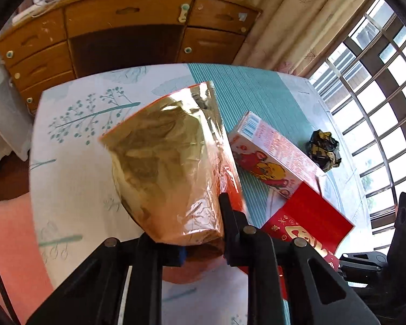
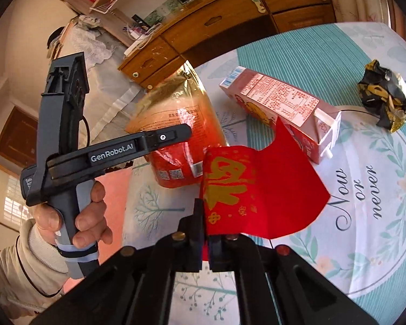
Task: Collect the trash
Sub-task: 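Carry the envelope and snack bag over the bin and open both tools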
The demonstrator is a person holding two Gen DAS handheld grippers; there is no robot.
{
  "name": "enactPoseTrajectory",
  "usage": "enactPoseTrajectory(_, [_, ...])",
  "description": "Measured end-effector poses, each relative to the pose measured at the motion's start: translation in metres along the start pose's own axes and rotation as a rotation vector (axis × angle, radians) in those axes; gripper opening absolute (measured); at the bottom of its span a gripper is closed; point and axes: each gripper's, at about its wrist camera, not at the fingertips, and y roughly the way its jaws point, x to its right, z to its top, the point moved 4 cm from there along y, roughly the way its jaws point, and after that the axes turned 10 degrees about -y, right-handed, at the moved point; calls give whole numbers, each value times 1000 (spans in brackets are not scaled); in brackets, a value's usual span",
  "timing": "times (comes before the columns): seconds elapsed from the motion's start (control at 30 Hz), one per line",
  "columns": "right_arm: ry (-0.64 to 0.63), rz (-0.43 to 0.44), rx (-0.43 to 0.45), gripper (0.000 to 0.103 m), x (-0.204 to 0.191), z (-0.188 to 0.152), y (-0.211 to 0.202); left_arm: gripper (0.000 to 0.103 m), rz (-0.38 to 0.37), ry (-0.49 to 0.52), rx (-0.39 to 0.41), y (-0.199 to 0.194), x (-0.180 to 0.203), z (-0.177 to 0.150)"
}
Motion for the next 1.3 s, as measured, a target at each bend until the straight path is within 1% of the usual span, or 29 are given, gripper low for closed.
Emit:
enactPoseTrajectory(0.1, [-30,28,4,2,-6,-11,-20,17,37,-16,51,-30,6,-19])
enactPoseTrajectory(0.17, [-53,42,9,2,-10,-20,-37,17,63,-36,80,-52,10,-38])
enactPoseTrajectory(0.23, [-83,59,16,2,-14,-34,-57,16,83,-55,104,-75,17,-61])
enactPoseTrajectory(0.33, [-145,82,29,2,-18,-59,-91,16,124,-77,139,-108,37,-106])
enactPoseTrajectory(0.5, [-263,107,40,2,-18,-112,-158,17,221,-100,230,-159,91,-192])
enactPoseTrajectory(0.57, [-302,121,48,2,-14,-138,-188,17,243,-125,266,-174,116,-227])
enactPoseTrajectory(0.7, [-356,139,63,2,-2,-188,-244,17,261,-186,306,-195,167,-291])
enactPoseTrajectory(0.87, [-391,153,47,2,10,-239,-294,17,268,-233,322,-214,217,-357])
enactPoseTrajectory(1.0, [-391,164,9,2,20,-275,-319,17,297,-244,301,-225,246,-400])
enactPoseTrajectory(1.13, [-365,175,-12,2,27,-303,-337,17,335,-222,279,-233,268,-433])
enactPoseTrajectory(1.3, [-334,172,-40,2,33,-329,-342,17,353,-201,250,-237,283,-465])
